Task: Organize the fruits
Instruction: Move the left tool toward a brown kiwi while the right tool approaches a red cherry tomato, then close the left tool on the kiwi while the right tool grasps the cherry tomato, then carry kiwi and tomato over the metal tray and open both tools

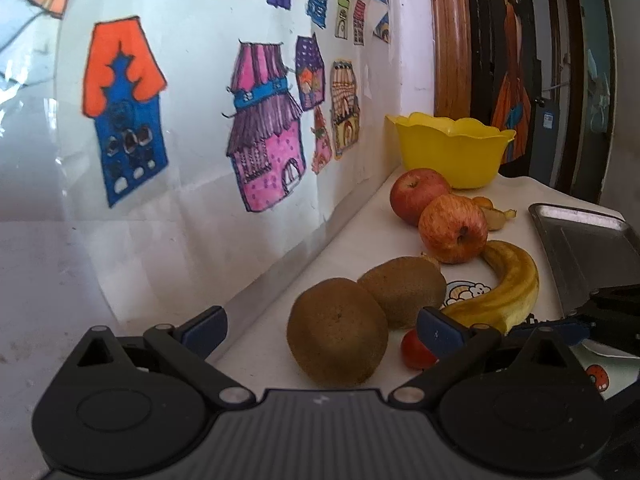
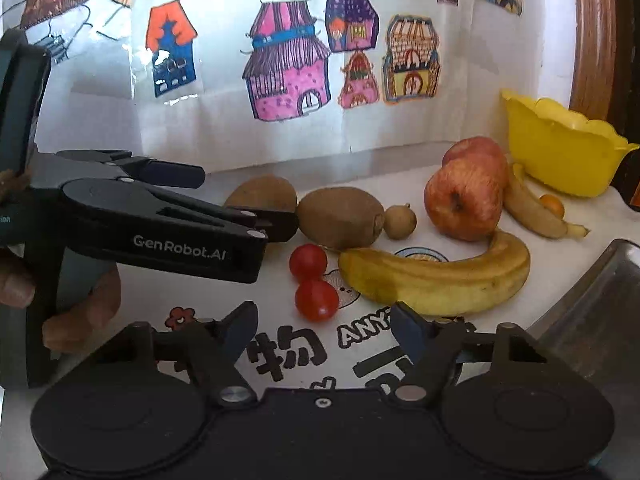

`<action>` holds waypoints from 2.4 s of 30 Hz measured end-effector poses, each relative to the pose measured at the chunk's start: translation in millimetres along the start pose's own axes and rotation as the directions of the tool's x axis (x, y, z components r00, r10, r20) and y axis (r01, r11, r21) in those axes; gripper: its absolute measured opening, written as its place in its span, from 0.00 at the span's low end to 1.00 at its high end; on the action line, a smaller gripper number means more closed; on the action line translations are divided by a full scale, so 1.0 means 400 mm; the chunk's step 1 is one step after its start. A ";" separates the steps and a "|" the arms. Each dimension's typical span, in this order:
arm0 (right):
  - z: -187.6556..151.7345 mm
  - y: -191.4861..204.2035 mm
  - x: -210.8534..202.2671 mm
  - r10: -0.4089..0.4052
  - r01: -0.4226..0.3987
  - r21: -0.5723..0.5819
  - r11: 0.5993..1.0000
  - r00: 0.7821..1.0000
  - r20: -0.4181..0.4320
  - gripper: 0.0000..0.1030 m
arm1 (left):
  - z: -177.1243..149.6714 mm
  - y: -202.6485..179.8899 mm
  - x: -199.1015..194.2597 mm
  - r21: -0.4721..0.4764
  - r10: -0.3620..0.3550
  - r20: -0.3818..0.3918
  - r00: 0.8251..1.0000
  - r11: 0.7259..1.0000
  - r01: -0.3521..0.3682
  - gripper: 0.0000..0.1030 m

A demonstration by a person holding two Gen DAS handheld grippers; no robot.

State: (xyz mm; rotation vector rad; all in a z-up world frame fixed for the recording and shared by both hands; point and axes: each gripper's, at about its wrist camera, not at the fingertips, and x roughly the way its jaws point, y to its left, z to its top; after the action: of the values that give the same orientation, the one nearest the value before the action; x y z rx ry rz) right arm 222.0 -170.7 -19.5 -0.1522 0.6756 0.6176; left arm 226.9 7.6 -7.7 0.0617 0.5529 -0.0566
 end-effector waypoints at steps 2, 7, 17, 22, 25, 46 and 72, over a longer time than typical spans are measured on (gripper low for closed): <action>-0.005 -0.002 0.008 0.005 -0.005 0.001 1.000 1.000 -0.004 0.68 | -0.004 -0.002 0.004 0.000 -0.016 -0.002 1.000 1.000 0.016 0.99; -0.004 0.005 0.009 -0.014 0.014 -0.005 1.000 1.000 0.005 0.65 | -0.009 -0.003 0.008 -0.003 -0.039 -0.001 0.999 0.999 0.039 0.98; -0.004 0.019 0.011 -0.038 0.037 0.004 0.999 0.999 0.016 0.49 | -0.009 0.019 0.011 -0.056 -0.076 -0.004 0.997 0.996 0.076 0.88; 0.001 0.027 0.019 -0.038 0.038 0.007 0.999 0.999 0.019 0.43 | -0.009 0.028 0.021 -0.075 -0.094 -0.034 0.995 0.993 0.091 0.81; 0.001 0.029 0.020 -0.038 0.038 0.004 0.999 0.999 0.020 0.39 | -0.009 0.034 0.029 -0.094 -0.107 -0.046 0.993 0.990 0.103 0.75; 0.000 0.035 0.013 -0.047 0.047 -0.008 0.999 0.999 0.020 0.25 | -0.020 0.036 0.016 -0.117 -0.116 -0.068 0.991 0.987 0.107 0.60; -0.143 -0.164 -0.308 -0.303 0.286 0.135 0.949 0.945 0.125 0.25 | 0.018 -0.263 -0.108 0.009 -0.316 -0.037 0.948 0.949 0.317 0.60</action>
State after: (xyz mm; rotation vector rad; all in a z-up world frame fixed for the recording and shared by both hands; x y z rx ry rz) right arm 154.0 -302.6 9.1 -0.0974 0.5329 0.2965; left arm 186.6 -96.2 16.5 -0.0120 0.5936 -0.3740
